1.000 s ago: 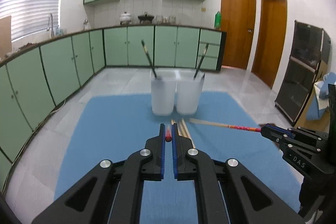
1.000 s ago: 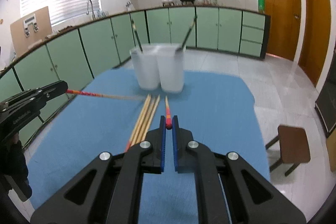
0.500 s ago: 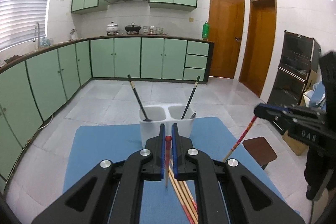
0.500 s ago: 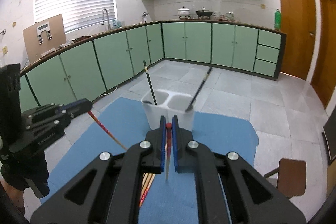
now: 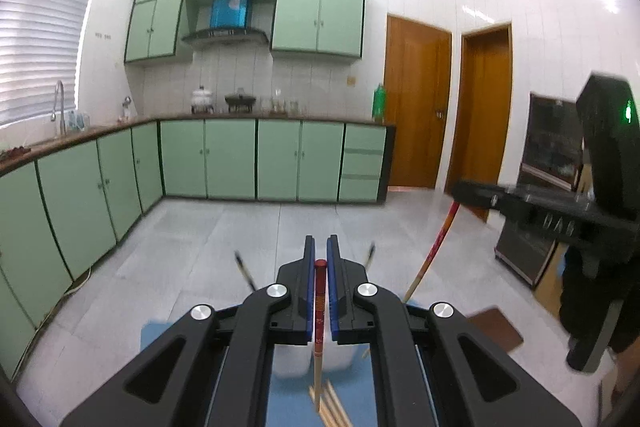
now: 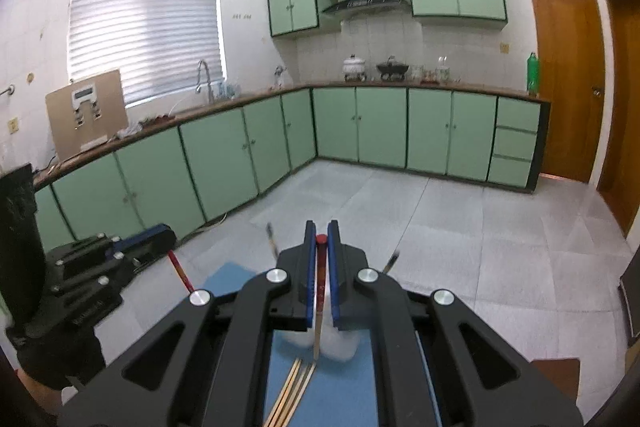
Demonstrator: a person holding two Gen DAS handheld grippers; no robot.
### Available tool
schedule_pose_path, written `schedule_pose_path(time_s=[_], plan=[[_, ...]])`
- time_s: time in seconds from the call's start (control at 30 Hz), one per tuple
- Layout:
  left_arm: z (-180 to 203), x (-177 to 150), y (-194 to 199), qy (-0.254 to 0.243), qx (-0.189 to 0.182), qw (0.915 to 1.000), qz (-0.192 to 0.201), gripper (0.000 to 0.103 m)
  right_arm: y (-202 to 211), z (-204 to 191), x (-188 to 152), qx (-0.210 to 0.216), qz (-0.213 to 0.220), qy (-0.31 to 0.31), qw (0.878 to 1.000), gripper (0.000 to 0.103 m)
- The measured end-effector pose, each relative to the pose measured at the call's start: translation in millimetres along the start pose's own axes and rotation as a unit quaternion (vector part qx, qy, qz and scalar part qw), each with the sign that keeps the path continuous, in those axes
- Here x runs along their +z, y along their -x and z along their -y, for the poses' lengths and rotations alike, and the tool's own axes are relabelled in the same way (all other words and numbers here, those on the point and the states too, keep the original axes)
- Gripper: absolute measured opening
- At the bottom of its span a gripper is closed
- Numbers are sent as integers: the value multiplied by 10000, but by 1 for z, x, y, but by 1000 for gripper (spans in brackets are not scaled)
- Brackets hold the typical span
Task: Organize utensils
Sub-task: 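Lift both red-patterned chopsticks and carry them over the white holder, then lower the chopsticks into the holder compartments and open both tools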
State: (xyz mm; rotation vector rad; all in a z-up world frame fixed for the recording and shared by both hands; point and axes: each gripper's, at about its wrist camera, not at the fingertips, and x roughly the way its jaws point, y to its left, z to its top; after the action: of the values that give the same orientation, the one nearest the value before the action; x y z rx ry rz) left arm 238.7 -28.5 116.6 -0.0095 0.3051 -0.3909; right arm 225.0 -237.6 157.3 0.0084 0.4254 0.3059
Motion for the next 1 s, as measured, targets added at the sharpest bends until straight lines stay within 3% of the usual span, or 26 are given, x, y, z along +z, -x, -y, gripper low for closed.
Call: schedule_pose_path(time_s=[0.17, 0.33, 0.6, 0.73, 0.83, 0.87, 0.93, 1.0], plan=[[-5, 37, -28, -36, 130, 9995, 300, 6, -26, 9, 27, -180, 180, -14, 9997, 5], [-7, 43, -71, -133, 294, 9989, 329, 6, -62, 19, 31, -341, 90, -1, 9994, 5], [-17, -9, -136, 63, 302, 9985, -449, 6, -110, 32, 0, -318, -463, -126, 9983, 5], [-25, -32, -151, 106, 313, 9967, -741, 6, -124, 31, -21, -287, -734, -21, 9969, 5], [-28, -45, -153, 123, 323, 9953, -905, 16, -132, 31, -34, -266, -979, -15, 9948, 7], [-29, -49, -152, 141, 321, 9950, -936, 19, -131, 30, -39, -287, -1011, -20, 9945, 9], [-31, -54, -144, 190, 292, 9952, -912, 29, -122, 29, -49, -340, -911, -59, 9952, 28], [-30, -58, -128, 193, 316, 9959, -826, 38, -110, 29, -59, -438, -770, -65, 9960, 40]])
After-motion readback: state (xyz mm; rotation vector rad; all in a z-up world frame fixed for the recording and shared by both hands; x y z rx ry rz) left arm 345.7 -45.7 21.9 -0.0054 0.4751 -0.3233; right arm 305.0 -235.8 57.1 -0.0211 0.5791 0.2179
